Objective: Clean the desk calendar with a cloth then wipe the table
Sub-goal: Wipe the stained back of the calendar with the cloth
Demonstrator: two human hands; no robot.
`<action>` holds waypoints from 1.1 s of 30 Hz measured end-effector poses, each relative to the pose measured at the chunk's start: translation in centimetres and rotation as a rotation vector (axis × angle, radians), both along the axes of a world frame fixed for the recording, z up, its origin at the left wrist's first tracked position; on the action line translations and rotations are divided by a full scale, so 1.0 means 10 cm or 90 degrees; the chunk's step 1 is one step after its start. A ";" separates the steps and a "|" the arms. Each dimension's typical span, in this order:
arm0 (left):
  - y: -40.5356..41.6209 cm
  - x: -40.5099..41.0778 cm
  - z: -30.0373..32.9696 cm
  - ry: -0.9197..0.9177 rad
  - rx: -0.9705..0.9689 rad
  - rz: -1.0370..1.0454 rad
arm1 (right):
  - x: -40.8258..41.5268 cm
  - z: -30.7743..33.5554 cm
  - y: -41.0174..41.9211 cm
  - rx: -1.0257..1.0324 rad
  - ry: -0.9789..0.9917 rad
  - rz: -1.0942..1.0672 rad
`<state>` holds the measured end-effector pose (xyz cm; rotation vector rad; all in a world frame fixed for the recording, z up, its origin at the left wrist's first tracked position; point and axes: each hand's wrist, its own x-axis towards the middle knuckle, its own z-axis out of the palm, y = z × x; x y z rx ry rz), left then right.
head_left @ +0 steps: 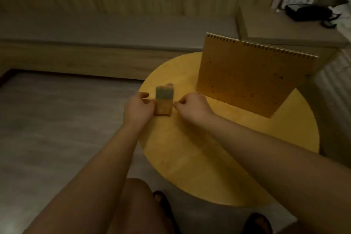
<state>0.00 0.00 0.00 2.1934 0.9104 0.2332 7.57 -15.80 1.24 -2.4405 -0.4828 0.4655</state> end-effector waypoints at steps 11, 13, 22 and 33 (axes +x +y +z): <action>0.13 0.35 -0.06 0.005 -0.227 0.090 | 0.28 -0.09 0.51 0.105 0.189 -0.187; 0.06 0.24 0.03 -0.059 -0.305 0.104 | 0.22 0.03 0.37 0.164 0.194 -0.171; -0.71 -0.34 0.58 -0.207 -0.641 -0.176 | -0.28 0.66 -0.86 0.430 0.205 -0.131; -1.64 -0.41 1.00 -0.229 -0.262 -0.384 | -0.64 1.02 -2.05 0.461 0.033 -0.089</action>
